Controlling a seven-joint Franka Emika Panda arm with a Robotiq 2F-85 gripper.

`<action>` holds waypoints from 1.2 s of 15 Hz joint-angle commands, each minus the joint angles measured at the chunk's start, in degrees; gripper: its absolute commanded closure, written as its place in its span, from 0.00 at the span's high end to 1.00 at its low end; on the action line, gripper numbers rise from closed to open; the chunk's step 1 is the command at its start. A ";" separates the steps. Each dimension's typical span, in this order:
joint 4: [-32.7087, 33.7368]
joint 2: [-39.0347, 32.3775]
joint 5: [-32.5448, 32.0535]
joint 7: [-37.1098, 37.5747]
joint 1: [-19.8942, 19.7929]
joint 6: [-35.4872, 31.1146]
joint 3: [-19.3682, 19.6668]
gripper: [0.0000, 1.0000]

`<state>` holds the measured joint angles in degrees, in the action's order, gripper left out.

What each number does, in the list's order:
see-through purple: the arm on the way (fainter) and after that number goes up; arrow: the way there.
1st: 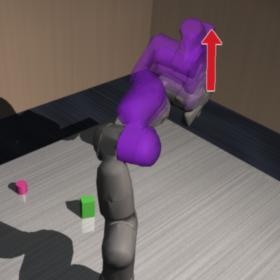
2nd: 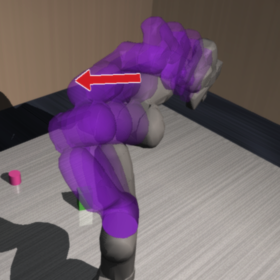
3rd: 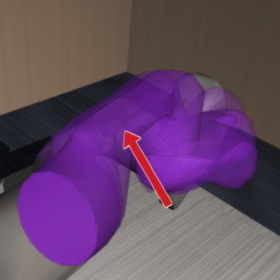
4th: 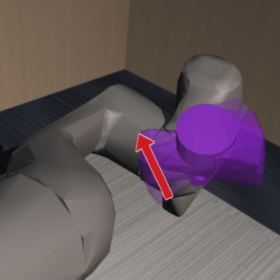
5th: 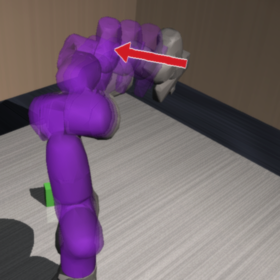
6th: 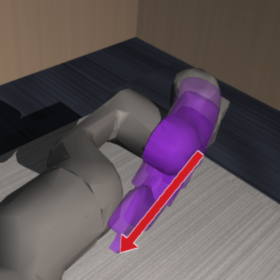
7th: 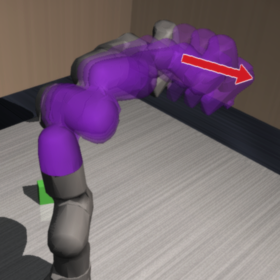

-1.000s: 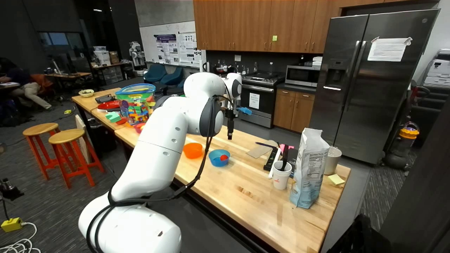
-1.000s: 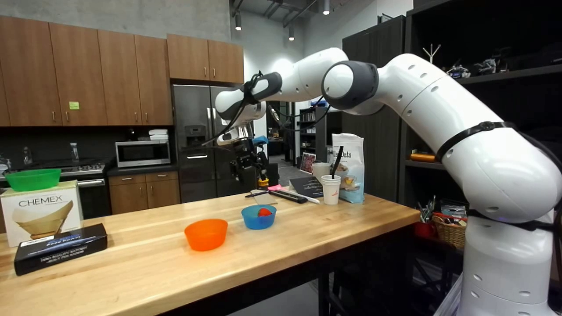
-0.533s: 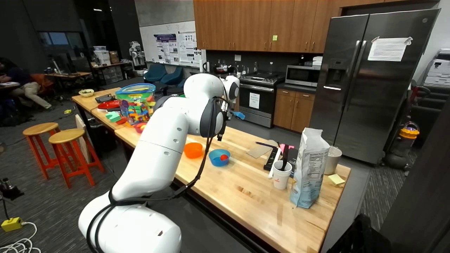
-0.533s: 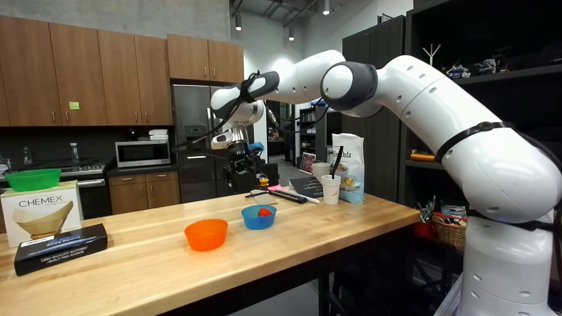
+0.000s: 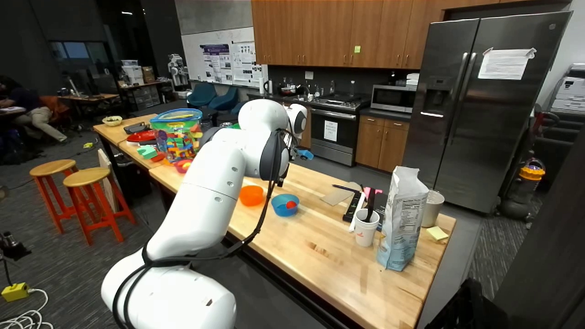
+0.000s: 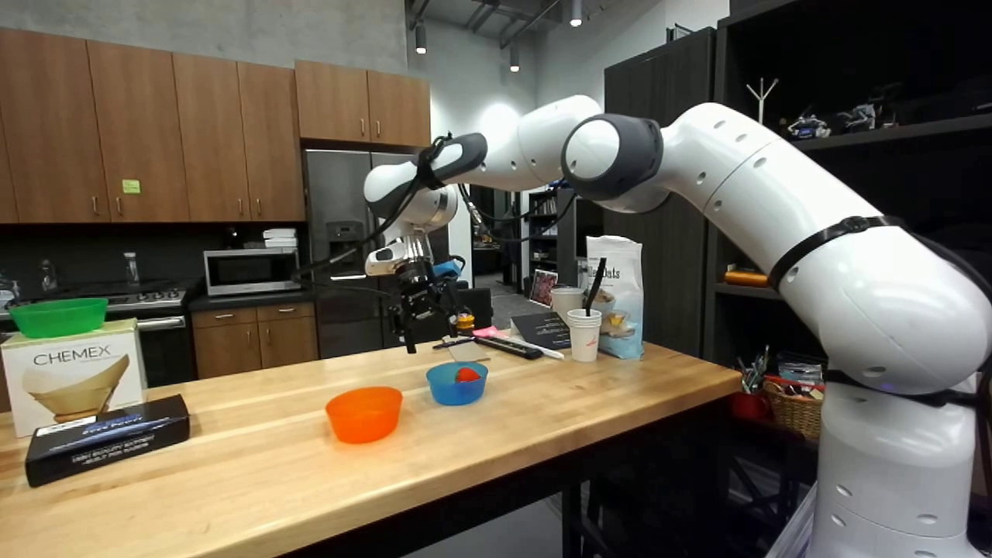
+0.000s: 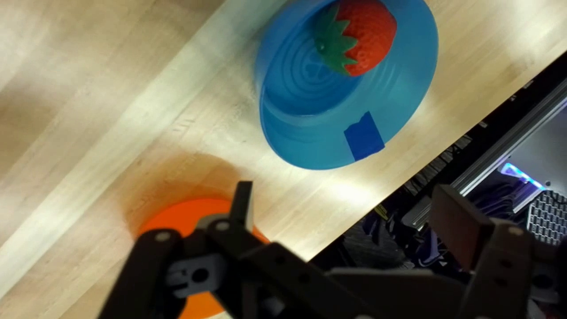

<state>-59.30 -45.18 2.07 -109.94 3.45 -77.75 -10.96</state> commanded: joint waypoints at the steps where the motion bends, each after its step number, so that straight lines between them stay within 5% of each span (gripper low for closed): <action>1: 0.63 -0.48 -2.42 -2.31 0.80 0.65 0.24 1.00; 18: 4.88 -4.35 -4.39 -13.12 -1.43 2.73 1.93 1.00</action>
<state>-57.38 -48.44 -2.27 -121.20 2.18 -77.00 -9.38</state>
